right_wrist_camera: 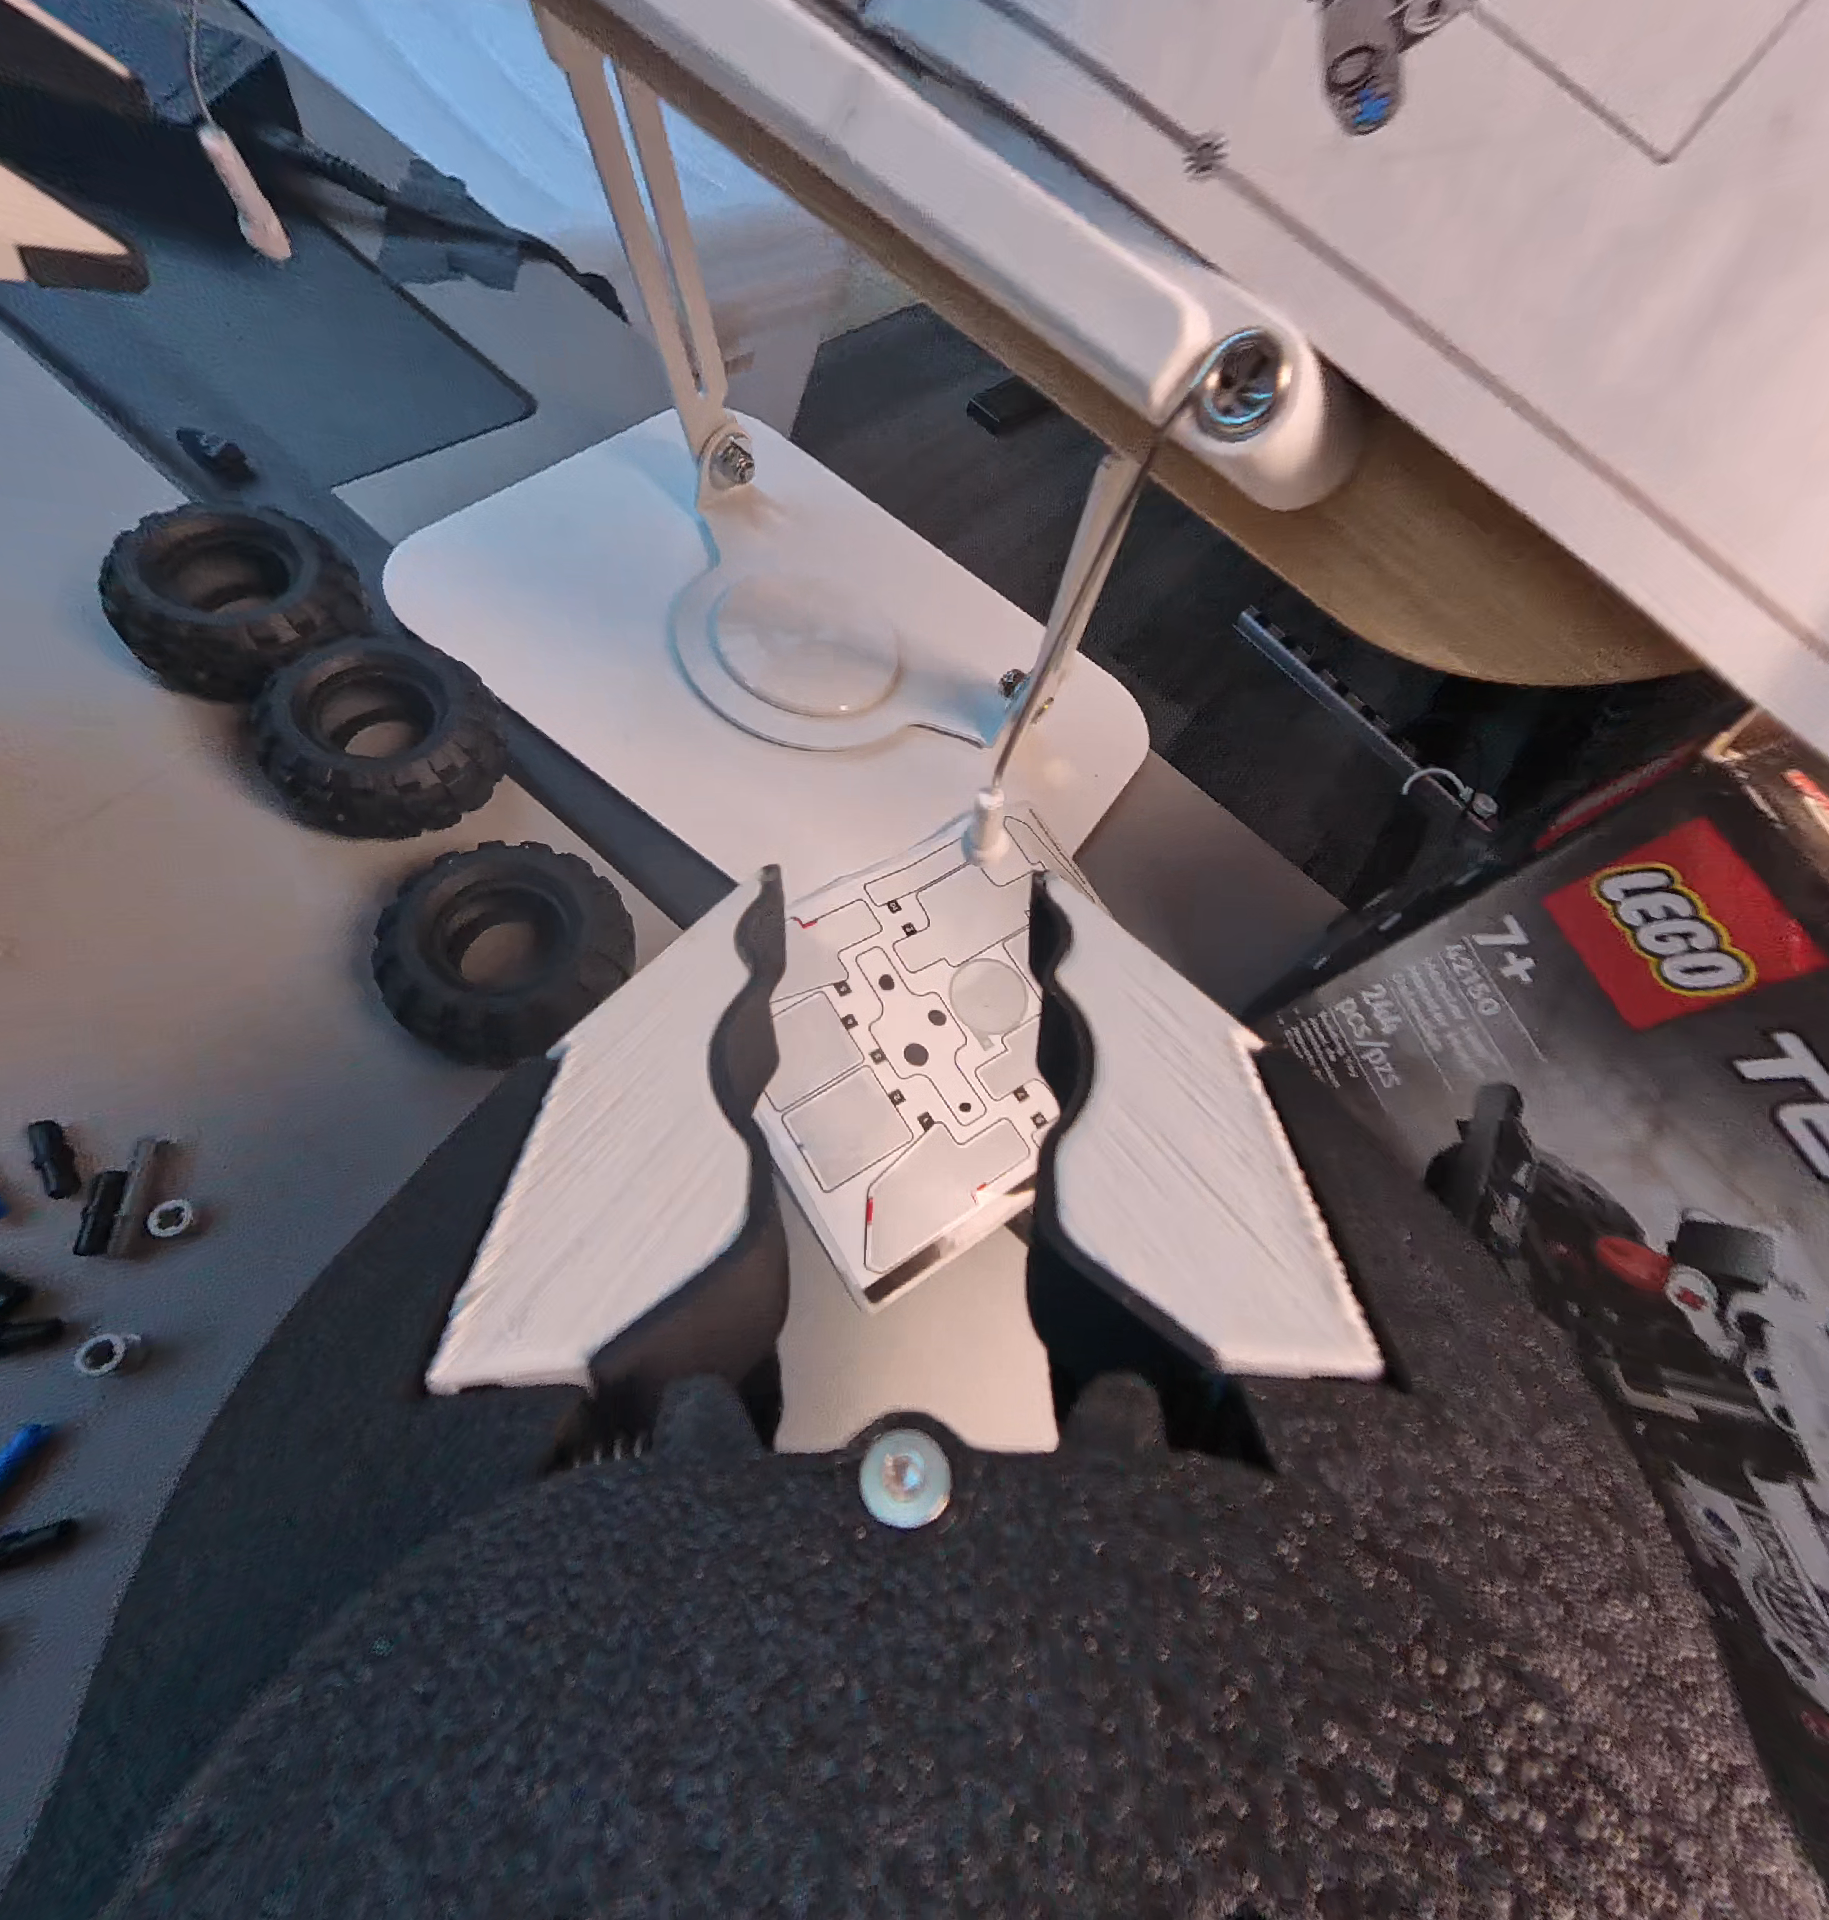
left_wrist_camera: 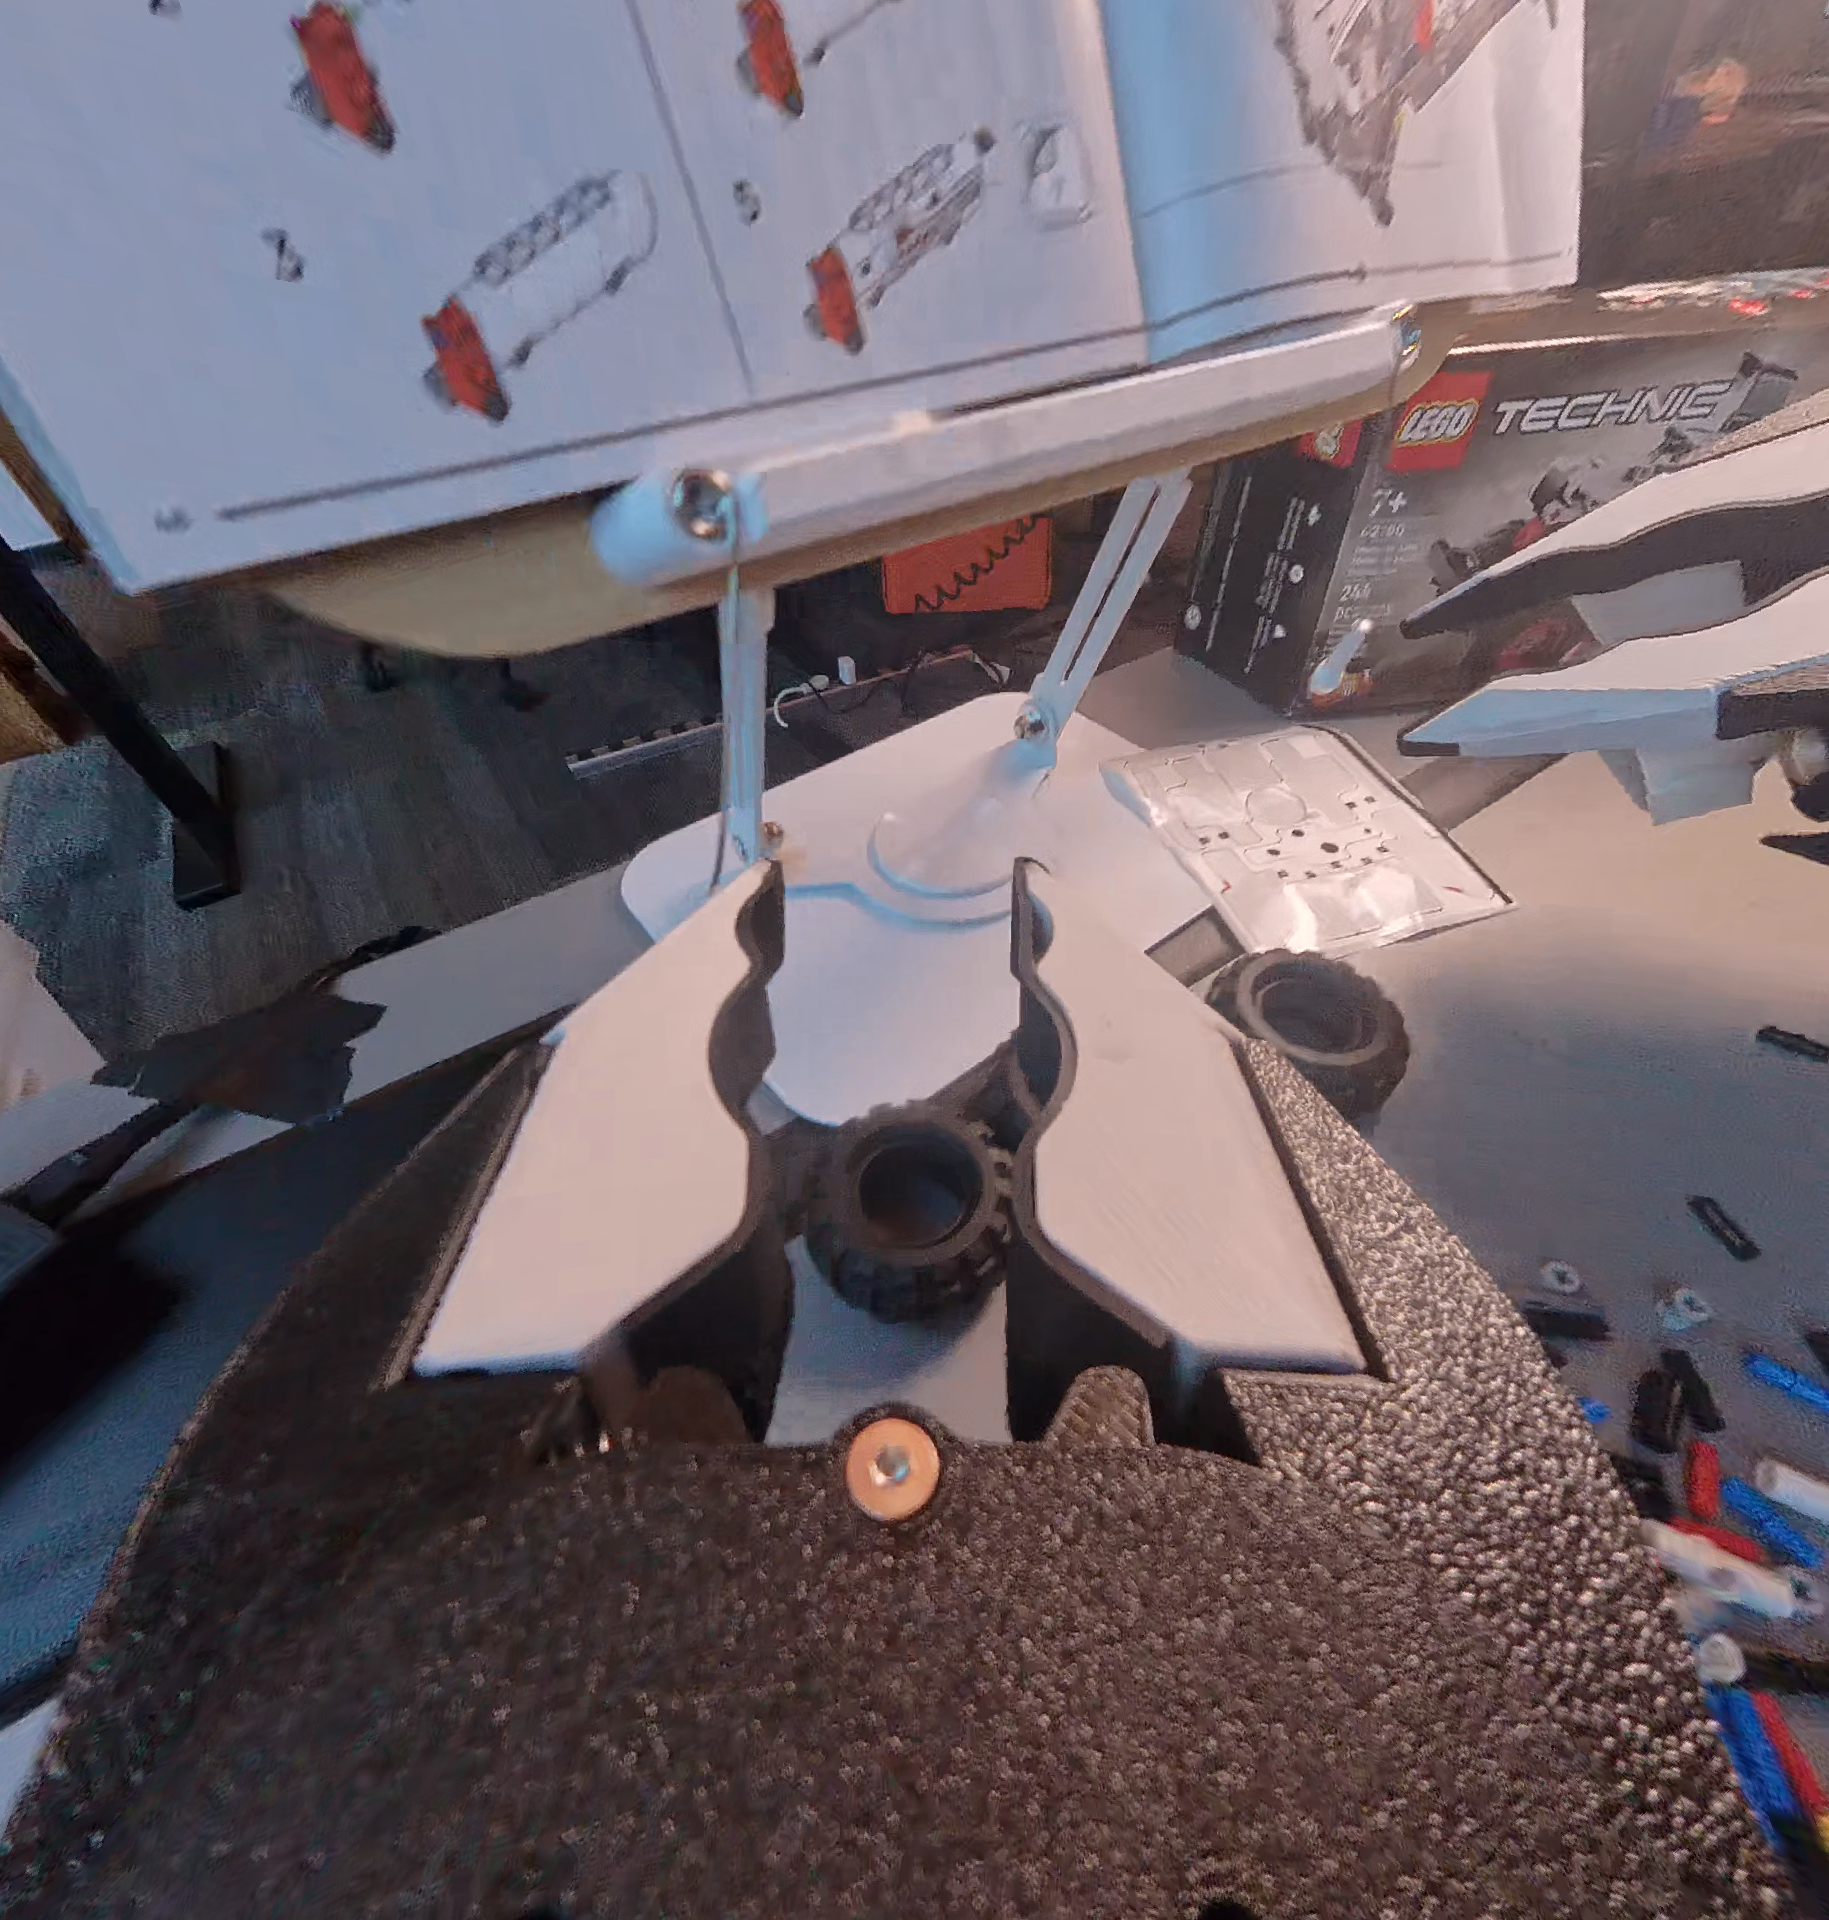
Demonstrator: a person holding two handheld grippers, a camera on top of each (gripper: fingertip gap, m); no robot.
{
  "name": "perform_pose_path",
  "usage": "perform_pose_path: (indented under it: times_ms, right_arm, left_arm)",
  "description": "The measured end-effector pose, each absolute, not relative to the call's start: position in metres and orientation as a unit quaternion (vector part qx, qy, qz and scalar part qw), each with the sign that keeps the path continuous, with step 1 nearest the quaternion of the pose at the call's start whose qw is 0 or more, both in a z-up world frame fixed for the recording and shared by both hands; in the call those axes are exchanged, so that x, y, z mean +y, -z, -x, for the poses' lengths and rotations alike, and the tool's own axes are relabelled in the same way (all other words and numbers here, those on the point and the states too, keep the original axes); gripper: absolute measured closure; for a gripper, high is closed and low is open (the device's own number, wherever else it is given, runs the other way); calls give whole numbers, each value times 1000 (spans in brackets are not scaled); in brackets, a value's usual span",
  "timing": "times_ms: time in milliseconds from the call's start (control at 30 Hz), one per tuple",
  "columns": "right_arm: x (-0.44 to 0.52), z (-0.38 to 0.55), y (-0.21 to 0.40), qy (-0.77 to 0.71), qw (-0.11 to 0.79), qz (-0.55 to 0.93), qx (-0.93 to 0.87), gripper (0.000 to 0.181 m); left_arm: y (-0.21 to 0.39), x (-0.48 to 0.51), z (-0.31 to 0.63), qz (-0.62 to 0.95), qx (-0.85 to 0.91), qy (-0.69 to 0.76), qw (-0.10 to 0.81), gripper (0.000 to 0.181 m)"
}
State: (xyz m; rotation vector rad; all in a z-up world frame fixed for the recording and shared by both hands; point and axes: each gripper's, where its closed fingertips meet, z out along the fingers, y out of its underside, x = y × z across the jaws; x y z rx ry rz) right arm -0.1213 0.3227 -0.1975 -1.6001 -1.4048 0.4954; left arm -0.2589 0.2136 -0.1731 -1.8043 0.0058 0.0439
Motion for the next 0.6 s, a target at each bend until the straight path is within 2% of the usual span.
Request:
perform_pose_path:
  times_ms: [67,167,300,500,533,600]
  right_arm:
    - [331,129,205,-196,466,656,-560,127]
    - [347,144,197,-220,502,674,-496,112]
    - [363,172,179,-238,541,676,-440,108]
    - [382,199,179,-223,543,694,-417,128]
    - [385,200,178,-219,549,694,-412,134]
    - [390,201,175,-216,565,691,-395,161]
  left_arm:
    - [188,215,279,791,-9,-17,611,128]
    - [193,228,298,786,-34,-12,617,123]
    - [182,261,309,764,-67,-17,642,122]
    - [171,298,311,759,-101,-15,643,137]
    - [173,301,312,766,-99,-27,634,142]
    - [173,305,309,770,-82,-32,631,151]
